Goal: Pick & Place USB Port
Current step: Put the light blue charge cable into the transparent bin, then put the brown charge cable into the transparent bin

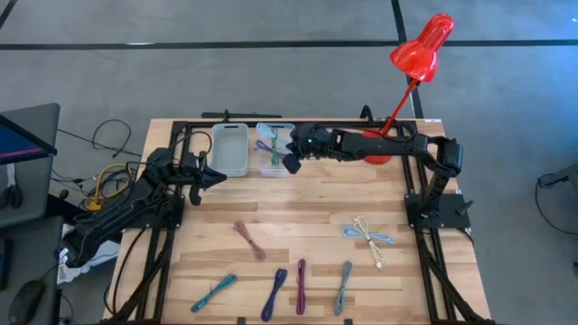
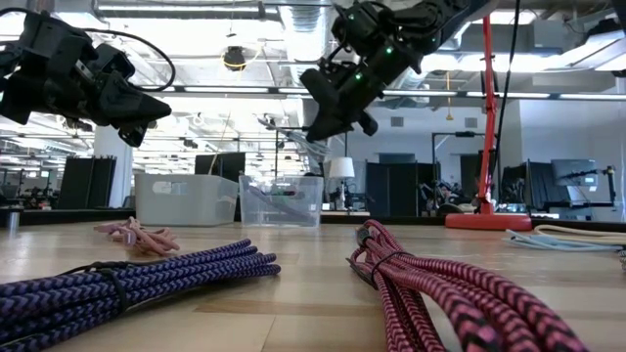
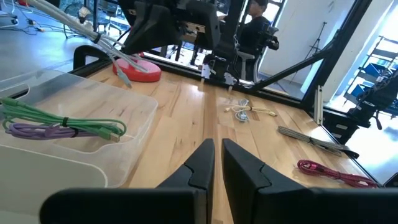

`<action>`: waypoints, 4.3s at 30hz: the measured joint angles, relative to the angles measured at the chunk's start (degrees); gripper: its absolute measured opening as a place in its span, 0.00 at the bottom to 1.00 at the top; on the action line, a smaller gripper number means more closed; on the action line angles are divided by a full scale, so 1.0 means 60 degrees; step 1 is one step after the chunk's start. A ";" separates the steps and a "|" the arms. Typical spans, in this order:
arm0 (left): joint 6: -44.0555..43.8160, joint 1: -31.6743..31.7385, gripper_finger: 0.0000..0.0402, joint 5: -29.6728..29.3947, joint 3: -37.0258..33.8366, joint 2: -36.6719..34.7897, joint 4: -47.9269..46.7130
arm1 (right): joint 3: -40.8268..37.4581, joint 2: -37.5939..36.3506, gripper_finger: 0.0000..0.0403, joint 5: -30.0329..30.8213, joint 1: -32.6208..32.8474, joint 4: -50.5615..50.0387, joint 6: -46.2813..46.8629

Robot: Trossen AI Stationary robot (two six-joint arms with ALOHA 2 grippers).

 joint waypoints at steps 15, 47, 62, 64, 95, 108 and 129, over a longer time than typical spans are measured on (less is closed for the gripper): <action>-0.0012 -0.0002 0.07 0.0000 0.0000 0.0073 0.0007 | 0.0011 0.1883 0.00 -0.0804 -0.0319 0.1792 0.0490; -0.0003 -0.0002 0.07 0.0000 0.0000 0.0080 0.0004 | 0.0282 0.1661 0.19 -0.3102 0.0564 0.1692 -0.0070; -0.0562 -0.1028 0.07 0.1182 0.0000 0.0194 0.0003 | 0.0280 -0.0778 0.19 -0.1505 0.2500 -0.0750 -0.2233; -0.0562 -0.1448 0.07 0.1076 0.0000 0.0320 0.0004 | 0.0280 -0.1240 0.19 -0.0805 0.2644 -0.1304 -0.2285; 0.0221 -0.5441 0.14 -0.2791 0.0004 0.3016 0.2216 | -0.5274 -0.8838 0.19 0.3012 0.5003 -0.0833 -0.1438; 0.0806 -0.6071 0.14 -0.3542 0.0004 0.3887 0.2292 | -0.8153 -1.2366 0.19 0.4150 0.5847 -0.0325 -0.0966; 0.2824 -0.6184 0.39 -0.3926 0.1255 0.7089 0.2254 | -0.9198 -1.3420 0.19 0.5200 0.5832 -0.0385 -0.0248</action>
